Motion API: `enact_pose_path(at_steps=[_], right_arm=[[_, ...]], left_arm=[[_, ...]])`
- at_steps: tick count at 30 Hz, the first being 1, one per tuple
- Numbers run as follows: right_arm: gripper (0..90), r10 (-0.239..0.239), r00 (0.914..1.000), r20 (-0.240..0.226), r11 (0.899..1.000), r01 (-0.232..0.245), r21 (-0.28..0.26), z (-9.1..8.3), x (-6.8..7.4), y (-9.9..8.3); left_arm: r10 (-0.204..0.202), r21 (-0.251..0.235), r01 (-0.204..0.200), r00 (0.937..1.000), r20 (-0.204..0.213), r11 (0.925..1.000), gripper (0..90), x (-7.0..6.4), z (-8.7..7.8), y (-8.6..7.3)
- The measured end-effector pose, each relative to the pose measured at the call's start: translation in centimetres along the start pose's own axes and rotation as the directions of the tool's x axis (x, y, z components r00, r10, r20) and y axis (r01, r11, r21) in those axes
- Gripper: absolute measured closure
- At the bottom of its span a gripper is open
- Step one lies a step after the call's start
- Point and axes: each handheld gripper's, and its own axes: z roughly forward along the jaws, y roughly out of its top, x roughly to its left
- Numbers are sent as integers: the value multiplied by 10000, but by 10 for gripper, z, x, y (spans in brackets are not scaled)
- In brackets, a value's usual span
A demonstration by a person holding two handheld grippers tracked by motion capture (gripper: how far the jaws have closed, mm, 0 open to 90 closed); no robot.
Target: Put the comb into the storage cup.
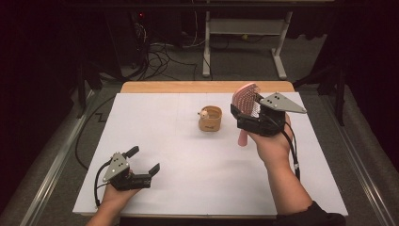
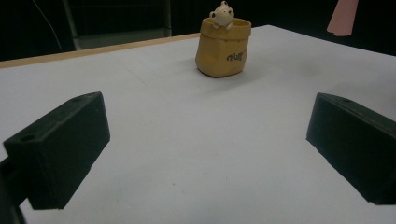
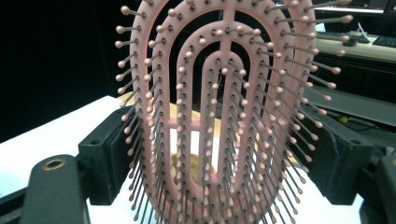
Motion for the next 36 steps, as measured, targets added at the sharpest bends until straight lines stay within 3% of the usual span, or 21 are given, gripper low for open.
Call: enact_pose_path(at_steps=[16,36], right_arm=[[205,78,9999,78,9997,-77,-229,7,0,12],[205,70,9998,166,9997,-66,-227,23,2,18]], left_arm=[[132,-3,-132,9999,112,9999,0,-2,0,0],[7,-83,-5,9998,185,10000,0,0,1,1]])
